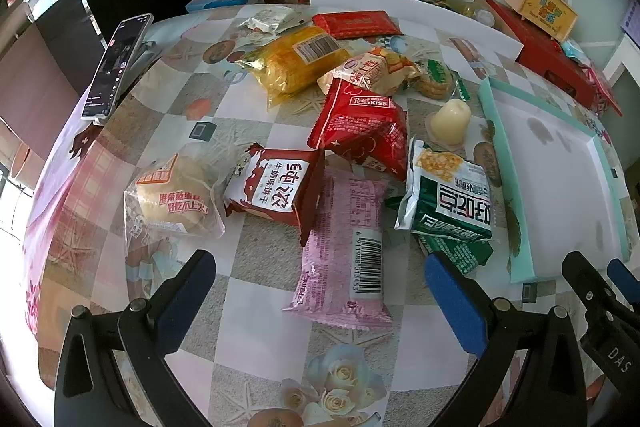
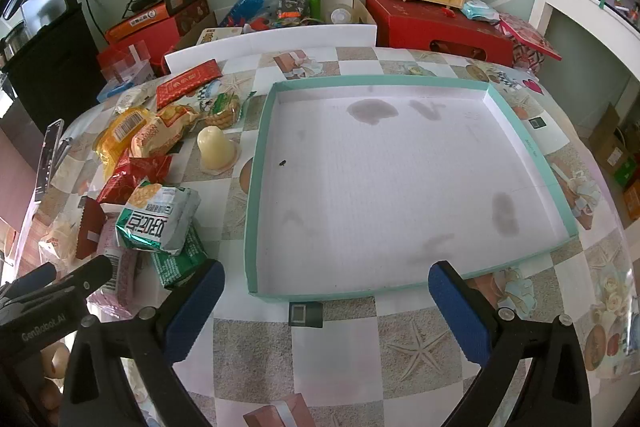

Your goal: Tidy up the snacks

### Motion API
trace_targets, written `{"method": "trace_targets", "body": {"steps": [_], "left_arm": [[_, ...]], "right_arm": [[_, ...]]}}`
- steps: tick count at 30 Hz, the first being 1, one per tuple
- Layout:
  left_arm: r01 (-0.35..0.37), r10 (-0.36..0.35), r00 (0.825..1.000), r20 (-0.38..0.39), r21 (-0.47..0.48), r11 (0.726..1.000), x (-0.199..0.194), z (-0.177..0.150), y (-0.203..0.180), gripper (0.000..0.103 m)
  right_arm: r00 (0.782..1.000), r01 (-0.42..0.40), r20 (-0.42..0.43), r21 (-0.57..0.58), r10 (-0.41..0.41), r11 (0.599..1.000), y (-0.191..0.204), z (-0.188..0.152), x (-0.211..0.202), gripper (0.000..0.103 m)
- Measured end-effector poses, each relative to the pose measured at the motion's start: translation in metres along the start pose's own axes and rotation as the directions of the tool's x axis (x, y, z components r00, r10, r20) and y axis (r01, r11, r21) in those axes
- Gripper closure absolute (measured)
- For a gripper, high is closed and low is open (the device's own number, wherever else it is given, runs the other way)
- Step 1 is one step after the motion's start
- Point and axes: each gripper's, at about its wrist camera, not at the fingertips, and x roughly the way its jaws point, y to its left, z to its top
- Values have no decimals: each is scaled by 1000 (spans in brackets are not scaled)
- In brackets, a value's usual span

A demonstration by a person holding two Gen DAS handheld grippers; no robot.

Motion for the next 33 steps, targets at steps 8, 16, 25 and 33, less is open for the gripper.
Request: {"method": "trace_targets", "body": {"steps": [8,16,25,33], "left_arm": [[0,0,1000,-2,0,1000,0,0,1,0],[2,-2,1000,-2,0,1000,0,0,1,0],[5,-5,1000,-6,-5,1000,2,-1,2,0],[4,-4,1000,-5,-6,1000,1,-1,3,0]], "right_arm": [[1000,0,0,-1,0,1000,0,0,-1,0],[1000,-1,-1,-2,1,1000,0,0,0,0],[1000,0,-1,-1,0,1000,0,0,-1,0],[1000,0,0,-3,0,1000,1,-1,0,0]]}}
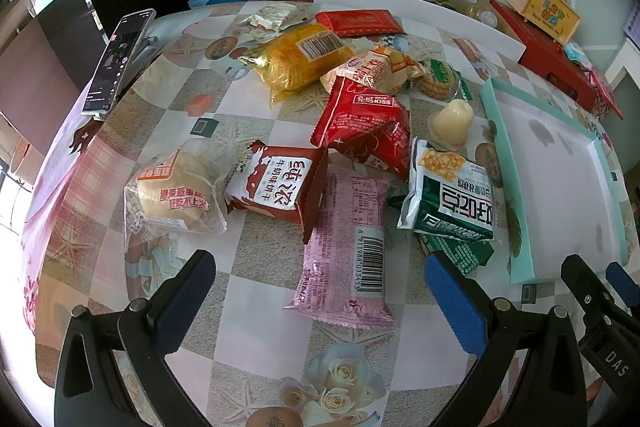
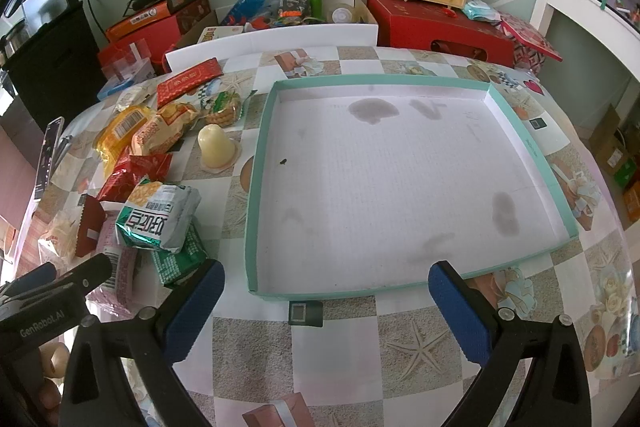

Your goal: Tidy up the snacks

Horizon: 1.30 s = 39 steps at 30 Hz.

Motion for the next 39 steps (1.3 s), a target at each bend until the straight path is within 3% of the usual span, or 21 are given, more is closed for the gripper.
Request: {"method": "trace_targets", "body": {"steps": [9,13,19,27,39], "left_arm": [[-24,25,1000,17,-63,998,-7,7,21,0],[-50,53,998,23,-105,993,-9,10,40,0],[-36,37,999,2,-178,983,-5,12,65,0],[24,-22,1000,14,-163,986,1,24,67,0],[-34,22,999,-49,-255,966,26,27,104,1]], "right_arm": [[1000,-8,9,-15,8,1000,8,1,0,0],[998,-68,14,-34,68,997,23,1,-1,0],[993,-114,15,-97,116,989,55,2,4,0],[966,-250,39,-117,256,961,90,17,14,0],[970,-242,-31,-122,240,963,110,26,50,0]]}}
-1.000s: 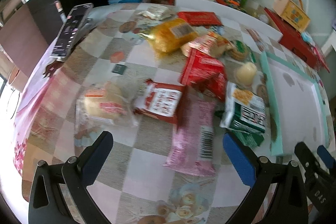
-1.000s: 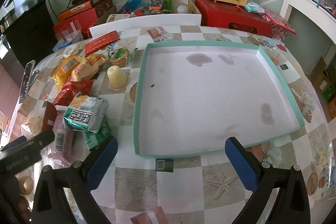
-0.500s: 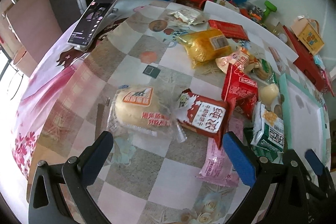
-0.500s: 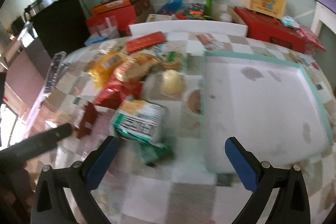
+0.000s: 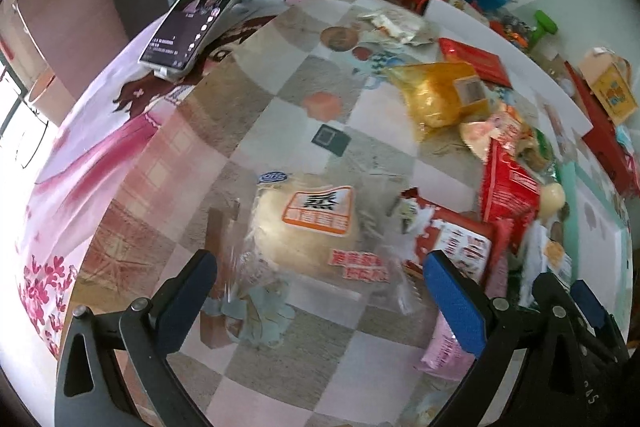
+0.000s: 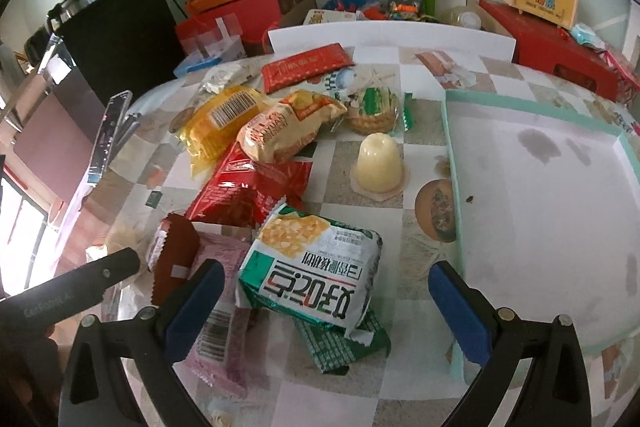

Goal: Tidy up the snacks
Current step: 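Grasp the green-and-white biscuit pack with the right gripper while the left grasps the wrapped bun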

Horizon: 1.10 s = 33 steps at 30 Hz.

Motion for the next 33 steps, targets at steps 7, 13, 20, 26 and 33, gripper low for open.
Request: {"method": "trace_targets", "body": {"steps": [7,13,20,26,33], "left_arm": [[25,-25,1000,-16,-41,999,9,3,9,7],[34,-35,999,-12,-49,998,12,3,10,8],[52,-52,999,-1,-55,997,15,6,12,17],[75,-75,997,1,-57,996,14,5,13,29],[84,-84,996,5,-53,995,13,6,13,37]], "right_arm": [[1000,-8,-18,-7,7,1000,4,2,11,10],[999,-36,-18,-17,36,999,9,1,12,21],[998,-58,-19,12,58,998,4,1,12,25],[998,-60,-21,12,60,998,4,0,11,27],[998,-65,-20,6,65,998,4,-1,12,32]]}}
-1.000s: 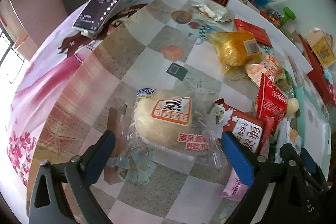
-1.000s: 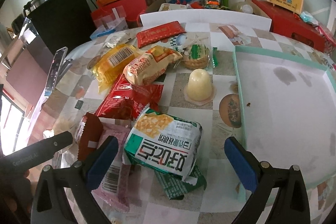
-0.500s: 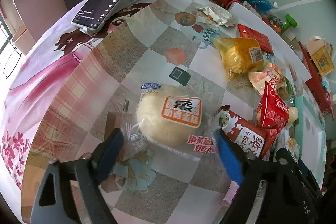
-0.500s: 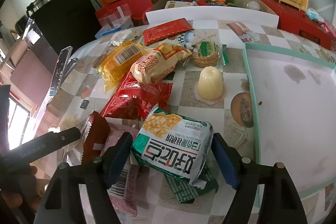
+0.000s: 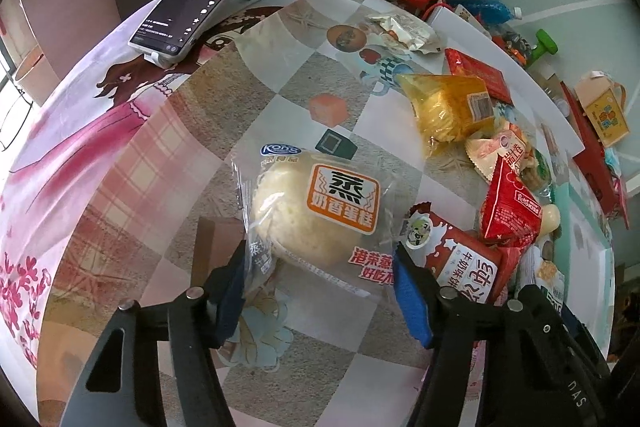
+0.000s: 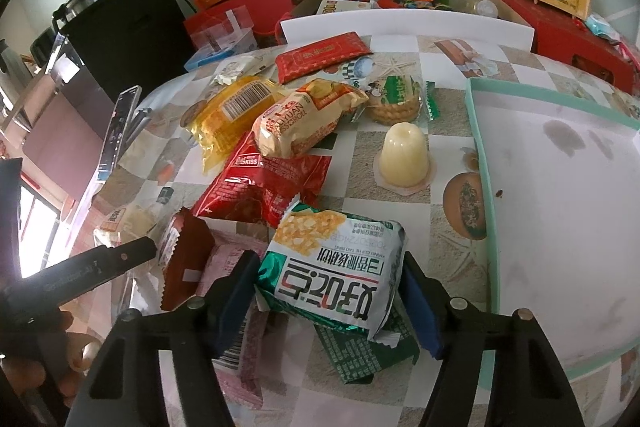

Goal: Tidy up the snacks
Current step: 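Grasp the green-and-white biscuit pack with the right gripper while the left grasps the wrapped bun, then lift both held snacks and carry them over the teal-rimmed tray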

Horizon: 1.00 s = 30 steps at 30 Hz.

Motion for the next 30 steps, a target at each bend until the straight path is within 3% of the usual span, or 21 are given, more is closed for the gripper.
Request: {"method": "trace_targets", "body": {"steps": [16,30], "left_arm": [[28,-29,999,31,12,1000,-13,-2,-5,38],[57,-66,991,119,82,995,-50,-2,-33,38]], "right_arm": [[999,-36,26,39,35,999,-9,2,-13,35],[988,-76,142,67,65,995,-21,11,-44,35]]}}
